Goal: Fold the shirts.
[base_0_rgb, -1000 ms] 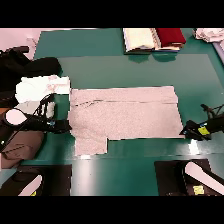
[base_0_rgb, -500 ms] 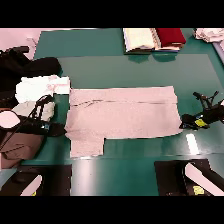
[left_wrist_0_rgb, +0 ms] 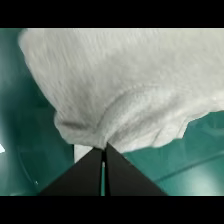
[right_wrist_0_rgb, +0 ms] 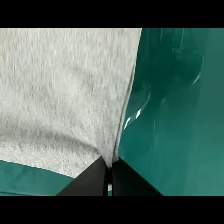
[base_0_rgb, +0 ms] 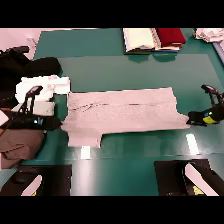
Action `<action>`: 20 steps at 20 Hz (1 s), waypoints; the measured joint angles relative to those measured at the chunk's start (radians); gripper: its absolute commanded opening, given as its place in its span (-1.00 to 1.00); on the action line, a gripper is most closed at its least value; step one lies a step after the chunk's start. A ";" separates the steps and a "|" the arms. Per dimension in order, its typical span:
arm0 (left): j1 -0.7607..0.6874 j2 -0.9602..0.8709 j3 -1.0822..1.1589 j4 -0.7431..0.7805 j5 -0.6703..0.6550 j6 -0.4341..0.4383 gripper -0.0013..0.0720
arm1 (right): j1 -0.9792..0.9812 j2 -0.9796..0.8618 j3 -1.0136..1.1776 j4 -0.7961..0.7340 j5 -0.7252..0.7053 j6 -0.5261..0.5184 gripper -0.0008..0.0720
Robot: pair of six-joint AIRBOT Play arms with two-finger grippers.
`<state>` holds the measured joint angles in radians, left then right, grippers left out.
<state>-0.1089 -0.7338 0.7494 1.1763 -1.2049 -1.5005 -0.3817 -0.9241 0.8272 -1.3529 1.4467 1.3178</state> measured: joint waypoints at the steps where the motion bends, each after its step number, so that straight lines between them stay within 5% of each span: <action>1: 0.000 -0.042 0.034 0.005 0.023 0.011 -0.91 | 0.011 -0.032 0.039 0.000 -0.008 0.003 -0.95; 14: 0.000 -0.643 0.415 0.025 0.323 0.069 -0.90 | 0.179 -0.566 0.587 -0.001 -0.087 0.083 -0.92; 16: 0.000 -0.670 0.438 0.025 0.347 0.070 0.55 | 0.180 -0.618 0.630 0.005 -0.081 0.085 -0.10; 18: 0.000 -0.683 0.461 0.025 0.353 0.069 0.25 | 0.166 -0.658 0.665 0.047 -0.081 0.074 -0.05; 20: 0.000 -0.687 0.495 0.024 0.341 0.066 -0.45 | 0.136 -0.679 0.686 0.111 -0.074 0.032 0.27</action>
<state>-0.1089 -1.4208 1.2446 1.2003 -0.8642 -1.4345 -0.2459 -1.6035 1.5135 -1.2415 1.3727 1.3499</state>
